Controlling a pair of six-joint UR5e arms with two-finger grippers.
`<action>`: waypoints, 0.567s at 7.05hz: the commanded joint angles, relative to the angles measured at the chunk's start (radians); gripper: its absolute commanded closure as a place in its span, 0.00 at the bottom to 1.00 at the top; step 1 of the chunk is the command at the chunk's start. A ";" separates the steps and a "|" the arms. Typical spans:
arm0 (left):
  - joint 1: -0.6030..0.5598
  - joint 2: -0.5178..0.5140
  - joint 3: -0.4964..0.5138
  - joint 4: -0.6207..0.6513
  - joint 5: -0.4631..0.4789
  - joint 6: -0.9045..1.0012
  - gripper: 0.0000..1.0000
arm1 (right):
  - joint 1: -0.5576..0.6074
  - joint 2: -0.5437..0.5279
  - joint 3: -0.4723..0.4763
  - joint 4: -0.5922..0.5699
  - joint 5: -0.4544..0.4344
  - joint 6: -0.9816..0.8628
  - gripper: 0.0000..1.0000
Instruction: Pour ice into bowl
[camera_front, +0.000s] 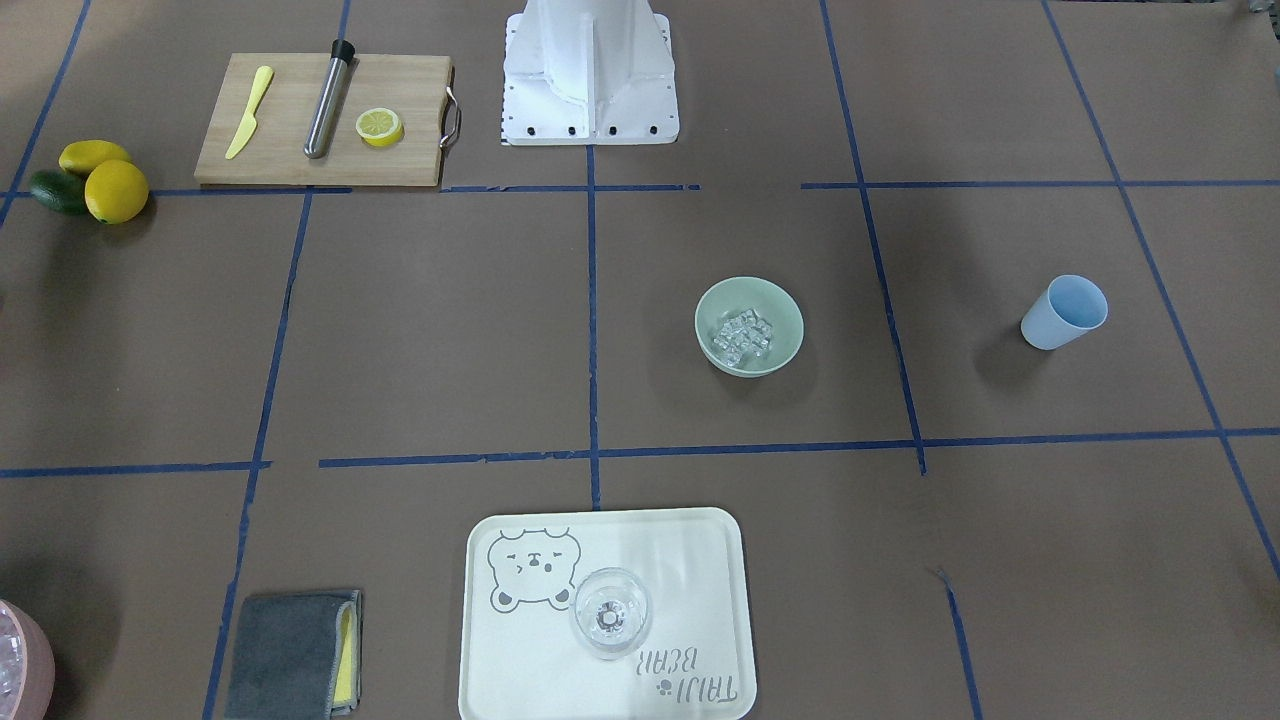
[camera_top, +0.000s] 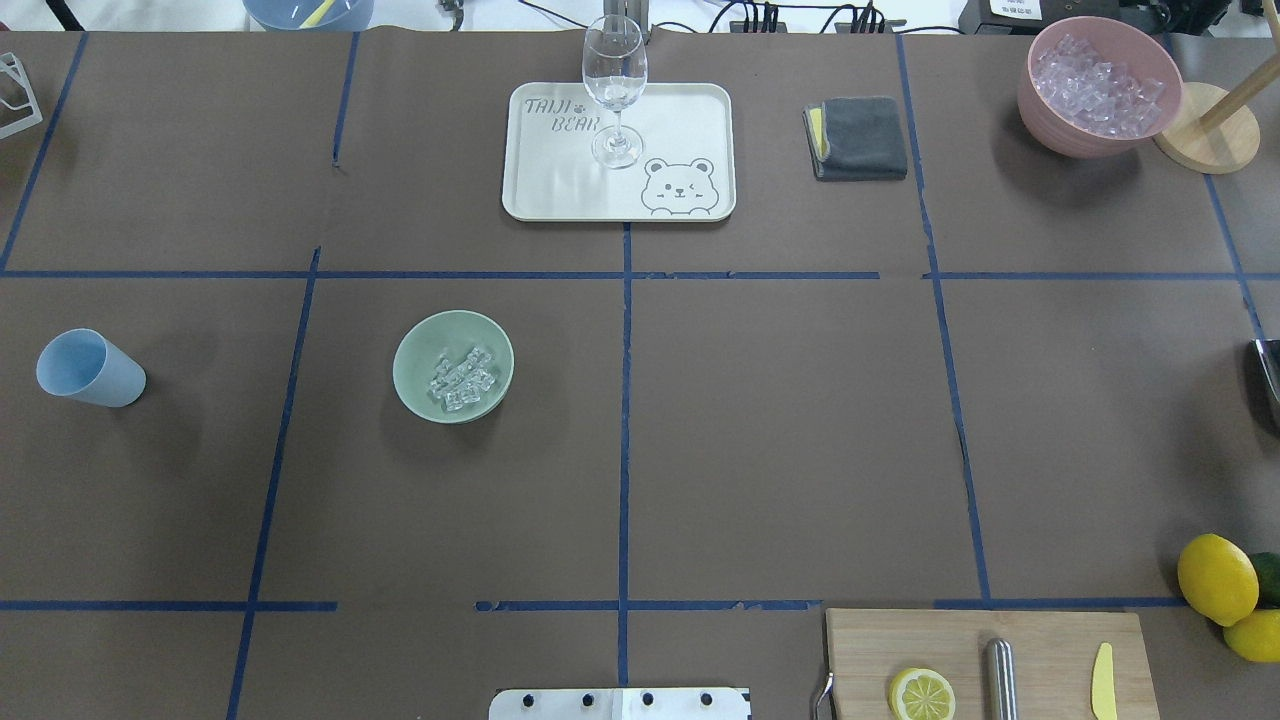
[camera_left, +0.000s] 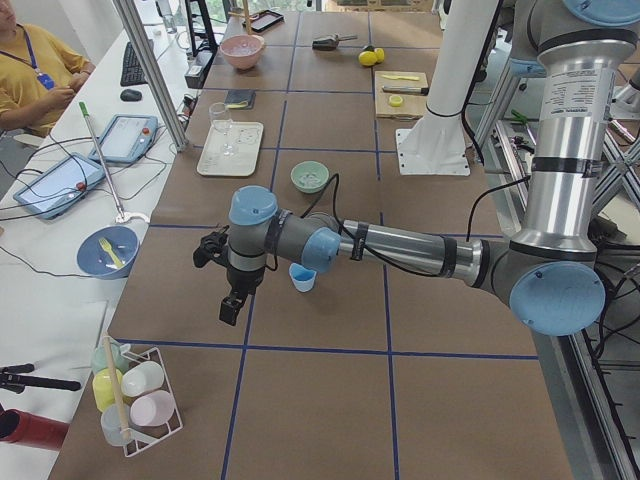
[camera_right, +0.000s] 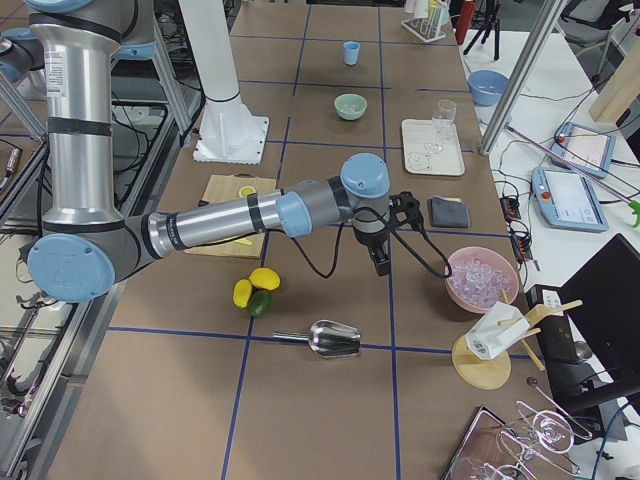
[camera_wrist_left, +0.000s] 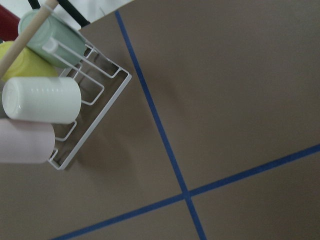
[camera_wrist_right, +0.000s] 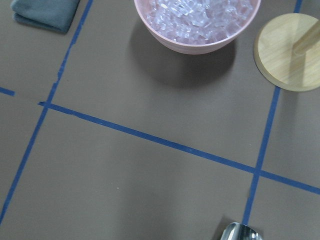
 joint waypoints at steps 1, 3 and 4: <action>-0.088 0.017 -0.012 0.169 -0.165 0.024 0.00 | -0.128 0.090 0.077 -0.007 0.003 0.228 0.00; -0.104 0.027 -0.022 0.144 -0.167 0.015 0.00 | -0.325 0.218 0.097 -0.013 -0.024 0.453 0.00; -0.103 0.022 -0.020 0.144 -0.165 0.013 0.00 | -0.411 0.287 0.099 -0.013 -0.067 0.591 0.00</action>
